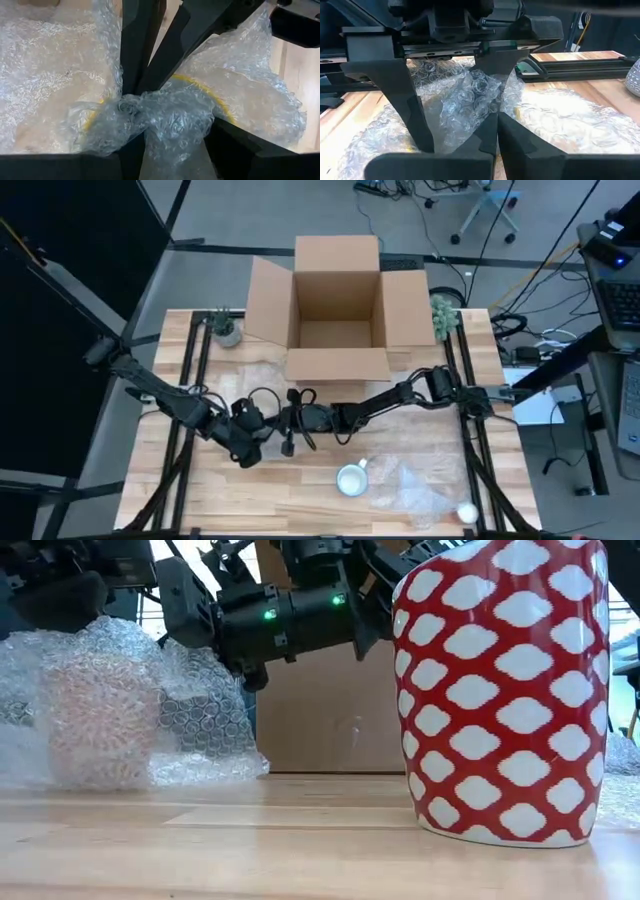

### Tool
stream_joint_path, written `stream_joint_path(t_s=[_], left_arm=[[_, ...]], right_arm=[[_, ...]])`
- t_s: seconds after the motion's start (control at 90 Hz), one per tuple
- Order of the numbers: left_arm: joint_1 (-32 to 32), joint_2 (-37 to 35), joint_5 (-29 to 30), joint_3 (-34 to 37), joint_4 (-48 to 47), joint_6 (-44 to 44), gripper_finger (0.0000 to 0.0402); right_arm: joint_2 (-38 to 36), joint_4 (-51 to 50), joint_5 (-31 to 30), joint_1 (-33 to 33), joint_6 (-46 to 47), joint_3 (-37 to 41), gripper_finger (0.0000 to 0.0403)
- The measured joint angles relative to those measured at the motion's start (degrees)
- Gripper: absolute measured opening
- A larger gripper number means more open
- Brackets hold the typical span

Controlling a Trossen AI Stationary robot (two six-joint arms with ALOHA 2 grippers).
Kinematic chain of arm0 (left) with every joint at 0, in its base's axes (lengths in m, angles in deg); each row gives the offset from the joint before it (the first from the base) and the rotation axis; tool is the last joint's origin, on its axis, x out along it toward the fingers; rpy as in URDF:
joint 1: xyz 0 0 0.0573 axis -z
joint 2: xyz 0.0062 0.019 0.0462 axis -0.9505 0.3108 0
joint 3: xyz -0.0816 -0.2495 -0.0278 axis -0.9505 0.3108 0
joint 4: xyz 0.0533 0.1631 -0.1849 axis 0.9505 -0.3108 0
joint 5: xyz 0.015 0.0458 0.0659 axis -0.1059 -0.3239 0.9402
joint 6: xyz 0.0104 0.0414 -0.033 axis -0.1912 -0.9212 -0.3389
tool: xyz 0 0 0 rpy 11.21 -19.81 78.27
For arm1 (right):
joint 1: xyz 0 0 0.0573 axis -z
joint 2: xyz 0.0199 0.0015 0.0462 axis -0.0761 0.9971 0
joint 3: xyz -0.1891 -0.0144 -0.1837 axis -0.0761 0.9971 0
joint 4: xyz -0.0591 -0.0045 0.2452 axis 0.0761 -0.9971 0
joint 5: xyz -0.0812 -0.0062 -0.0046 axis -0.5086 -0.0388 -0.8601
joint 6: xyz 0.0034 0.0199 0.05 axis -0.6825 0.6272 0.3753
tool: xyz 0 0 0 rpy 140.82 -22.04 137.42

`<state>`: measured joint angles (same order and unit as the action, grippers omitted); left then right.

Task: Wrap mug
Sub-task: Wrap the yellow mug with the left bubble wrap

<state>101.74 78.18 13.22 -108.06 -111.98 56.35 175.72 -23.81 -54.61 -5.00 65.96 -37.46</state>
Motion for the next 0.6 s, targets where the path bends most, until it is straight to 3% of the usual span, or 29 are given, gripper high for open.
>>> stream_joint_path(t_s=[0.6], left_arm=[[0.02,-1.38,-0.28,-2.83,-2.54,-0.41,0.0180]], right_arm=[[0.03,-0.05,0.03,0.04,0.01,0.07,0.0000]])
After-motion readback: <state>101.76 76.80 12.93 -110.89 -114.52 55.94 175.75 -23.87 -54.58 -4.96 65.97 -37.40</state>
